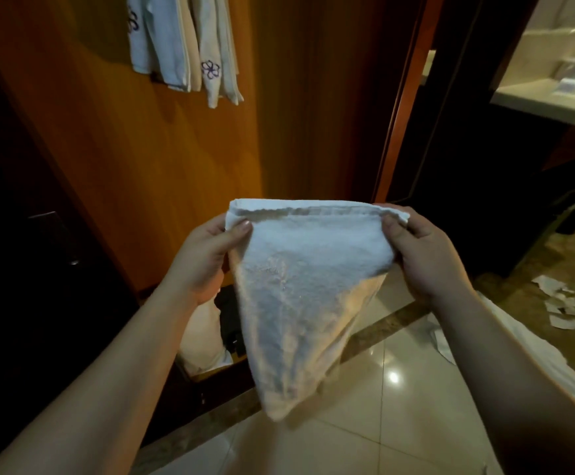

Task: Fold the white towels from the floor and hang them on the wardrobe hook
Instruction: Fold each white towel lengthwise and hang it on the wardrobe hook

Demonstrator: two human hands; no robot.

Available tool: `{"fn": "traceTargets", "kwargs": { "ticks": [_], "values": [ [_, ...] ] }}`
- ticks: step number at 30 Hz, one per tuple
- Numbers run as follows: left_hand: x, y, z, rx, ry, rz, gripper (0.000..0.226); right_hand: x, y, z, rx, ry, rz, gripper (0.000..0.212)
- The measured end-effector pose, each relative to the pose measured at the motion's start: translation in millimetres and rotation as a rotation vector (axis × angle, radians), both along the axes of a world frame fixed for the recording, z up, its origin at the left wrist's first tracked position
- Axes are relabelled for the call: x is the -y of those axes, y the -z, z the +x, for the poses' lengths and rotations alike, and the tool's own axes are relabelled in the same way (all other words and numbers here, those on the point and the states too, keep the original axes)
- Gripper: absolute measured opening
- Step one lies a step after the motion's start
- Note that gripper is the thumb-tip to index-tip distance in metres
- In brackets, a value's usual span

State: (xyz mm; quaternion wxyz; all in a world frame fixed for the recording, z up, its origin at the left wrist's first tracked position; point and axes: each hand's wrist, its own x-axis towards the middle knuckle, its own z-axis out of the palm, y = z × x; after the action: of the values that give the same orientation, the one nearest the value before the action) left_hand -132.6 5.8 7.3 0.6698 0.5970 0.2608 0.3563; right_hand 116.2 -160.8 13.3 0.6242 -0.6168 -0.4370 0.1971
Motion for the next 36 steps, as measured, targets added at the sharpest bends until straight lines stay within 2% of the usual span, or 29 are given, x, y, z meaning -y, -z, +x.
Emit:
{"fn": "traceTargets", "kwargs": {
  "ticks": [3, 6, 8, 10, 12, 15, 19, 21, 25, 32, 34, 36],
  "values": [
    [-11, -27, 0, 0.034, 0.016, 0.064, 0.021, -9, -18, 3, -0.092, -0.035, 0.036, 0.035],
    [-22, -60, -5, 0.175, 0.098, 0.067, 0.038, -22, -46, 6, -0.185, -0.117, 0.139, 0.016],
    [-27, -78, -6, 0.194, 0.107, 0.079, 0.031, -30, -61, 5, -0.219, -0.191, 0.181, 0.012],
    [-29, -89, -4, 0.175, 0.072, 0.087, 0.022, -39, -70, 4, -0.286, -0.236, 0.192, 0.019],
    [-31, -95, -2, 0.161, 0.064, 0.077, 0.023, -46, -72, 6, -0.342, -0.265, 0.180, 0.028],
    [-32, -99, -3, 0.148, 0.047, 0.067, 0.025, -53, -75, 13, -0.271, -0.277, 0.087, 0.035],
    [-34, -102, -6, 0.112, -0.004, 0.091, 0.026, -53, -80, 26, 0.094, -0.202, -0.096, 0.041],
    [-34, -103, -6, 0.099, -0.020, 0.111, 0.022, -54, -84, 30, 0.191, -0.185, -0.134, 0.046],
    [-34, -108, -5, 0.095, -0.089, 0.177, 0.019, -62, -90, 29, 0.157, -0.216, -0.102, 0.061],
    [-32, -117, -1, 0.135, -0.161, 0.204, 0.017, -74, -97, 29, 0.207, -0.143, 0.004, 0.038],
    [-30, -120, 1, 0.152, -0.146, 0.177, 0.019, -78, -94, 32, 0.143, -0.170, 0.059, 0.040],
    [-27, -122, 6, 0.171, -0.133, 0.134, 0.018, -83, -88, 35, -0.027, -0.249, 0.119, 0.045]
  ]
}}
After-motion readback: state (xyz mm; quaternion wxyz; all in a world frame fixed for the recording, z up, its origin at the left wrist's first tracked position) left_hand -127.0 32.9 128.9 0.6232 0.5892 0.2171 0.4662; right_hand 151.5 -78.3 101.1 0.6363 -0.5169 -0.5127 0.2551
